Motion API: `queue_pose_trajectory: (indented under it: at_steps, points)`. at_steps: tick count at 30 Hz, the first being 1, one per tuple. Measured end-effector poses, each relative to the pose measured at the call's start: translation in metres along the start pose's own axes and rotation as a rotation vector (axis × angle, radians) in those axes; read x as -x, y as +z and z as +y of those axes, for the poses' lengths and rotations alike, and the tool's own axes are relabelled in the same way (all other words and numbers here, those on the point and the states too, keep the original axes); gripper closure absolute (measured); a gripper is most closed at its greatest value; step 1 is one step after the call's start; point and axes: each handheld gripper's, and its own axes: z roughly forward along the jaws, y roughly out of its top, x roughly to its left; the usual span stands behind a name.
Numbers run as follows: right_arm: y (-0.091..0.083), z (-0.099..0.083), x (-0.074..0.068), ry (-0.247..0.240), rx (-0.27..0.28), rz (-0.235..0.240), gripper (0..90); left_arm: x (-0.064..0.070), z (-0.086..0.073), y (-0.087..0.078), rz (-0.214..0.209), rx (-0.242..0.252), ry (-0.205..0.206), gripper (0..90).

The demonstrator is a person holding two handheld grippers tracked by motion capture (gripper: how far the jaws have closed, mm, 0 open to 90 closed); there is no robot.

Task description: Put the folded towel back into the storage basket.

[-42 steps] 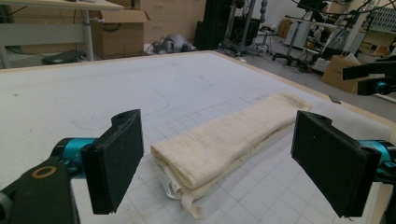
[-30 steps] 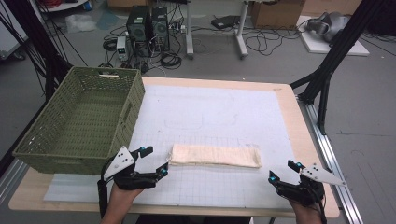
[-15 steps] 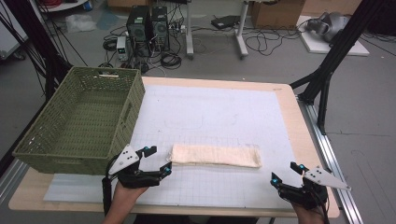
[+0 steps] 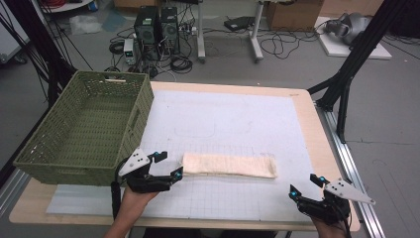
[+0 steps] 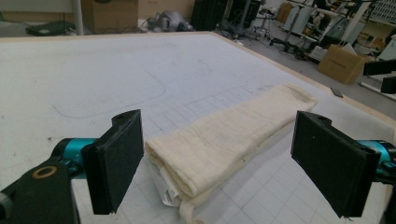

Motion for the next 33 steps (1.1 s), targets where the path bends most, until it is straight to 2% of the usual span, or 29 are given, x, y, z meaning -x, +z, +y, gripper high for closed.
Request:
queue_pose_trajectory:
  at_steps: [2,8,13,14,15,16,17,19,22,26,27,29,33]
  points:
    - [-0.001,0.0,0.0,-0.003,0.0,-0.002,17.3,0.002,-0.001,0.002,0.016,-0.025,0.023,18.5]
    - [-0.001,-0.001,0.002,0.008,-0.003,-0.006,17.3,-0.001,0.003,0.009,0.014,-0.024,-0.006,18.6]
    - [0.003,-0.001,0.002,0.005,-0.01,-0.002,17.5,-0.004,0.01,0.023,0.024,-0.061,-0.014,22.1]
    - [0.004,0.0,0.001,0.004,-0.008,-0.002,17.5,-0.005,0.011,0.027,0.025,-0.076,-0.02,22.9]
    - [0.004,0.0,0.001,0.0,-0.009,0.0,17.5,-0.007,0.012,0.034,0.026,-0.112,-0.032,24.0]
    - [0.005,0.0,0.001,-0.004,-0.01,0.0,17.6,-0.007,0.012,0.034,0.026,-0.112,-0.032,25.2]
    - [0.005,0.0,0.001,-0.002,-0.01,0.0,17.5,-0.008,0.011,0.04,0.036,-0.141,-0.033,27.1]
    - [0.005,-0.001,0.002,-0.003,-0.015,0.002,17.5,-0.009,0.01,0.042,0.041,-0.149,-0.034,28.9]
    - [0.004,-0.001,0.003,0.004,-0.012,-0.001,17.5,-0.012,0.006,0.05,0.079,-0.183,-0.048,29.3]
    - [0.003,-0.001,0.003,0.014,-0.01,0.002,17.5,-0.016,0.003,0.055,0.11,-0.238,-0.051,28.5]
    - [0.003,-0.001,0.003,0.016,-0.007,0.002,17.5,-0.02,0.0,0.056,0.128,-0.264,-0.068,27.7]
    - [0.004,-0.001,0.002,0.016,-0.007,0.005,17.6,-0.022,-0.002,0.057,0.143,-0.281,-0.072,27.6]
    - [0.005,-0.001,0.002,0.016,-0.014,0.008,17.6,-0.023,-0.005,0.059,0.146,-0.314,-0.073,27.8]
